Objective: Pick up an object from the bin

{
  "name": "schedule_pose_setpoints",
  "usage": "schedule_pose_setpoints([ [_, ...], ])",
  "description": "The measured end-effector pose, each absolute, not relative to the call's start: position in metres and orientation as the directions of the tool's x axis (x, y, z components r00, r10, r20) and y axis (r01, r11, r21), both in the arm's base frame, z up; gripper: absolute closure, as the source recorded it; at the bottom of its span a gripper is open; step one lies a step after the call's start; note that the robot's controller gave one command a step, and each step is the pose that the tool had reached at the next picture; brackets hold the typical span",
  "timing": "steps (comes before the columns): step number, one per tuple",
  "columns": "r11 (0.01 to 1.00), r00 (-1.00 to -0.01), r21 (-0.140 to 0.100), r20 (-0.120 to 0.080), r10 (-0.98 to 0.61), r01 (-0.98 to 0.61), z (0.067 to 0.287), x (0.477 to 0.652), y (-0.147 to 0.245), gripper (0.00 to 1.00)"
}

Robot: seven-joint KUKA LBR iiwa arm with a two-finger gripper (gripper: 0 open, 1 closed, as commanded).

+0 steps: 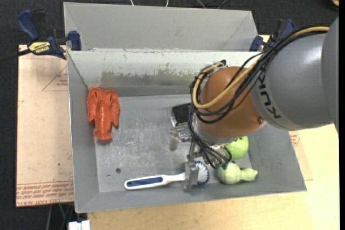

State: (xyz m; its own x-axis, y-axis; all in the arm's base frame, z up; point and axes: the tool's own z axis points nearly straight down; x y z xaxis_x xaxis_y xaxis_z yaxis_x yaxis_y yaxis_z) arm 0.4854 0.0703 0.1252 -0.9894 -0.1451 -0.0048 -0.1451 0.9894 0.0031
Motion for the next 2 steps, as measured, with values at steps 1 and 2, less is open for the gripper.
schedule_pose_setpoints([
  [1, 0.972, -0.972, 0.003, -0.009, -0.234, -0.234, 0.100, 0.482, 0.084, 0.00],
  [2, 0.967, -0.967, 0.001, -0.027, -0.254, -0.254, 0.073, 0.486, 0.101, 0.00],
])
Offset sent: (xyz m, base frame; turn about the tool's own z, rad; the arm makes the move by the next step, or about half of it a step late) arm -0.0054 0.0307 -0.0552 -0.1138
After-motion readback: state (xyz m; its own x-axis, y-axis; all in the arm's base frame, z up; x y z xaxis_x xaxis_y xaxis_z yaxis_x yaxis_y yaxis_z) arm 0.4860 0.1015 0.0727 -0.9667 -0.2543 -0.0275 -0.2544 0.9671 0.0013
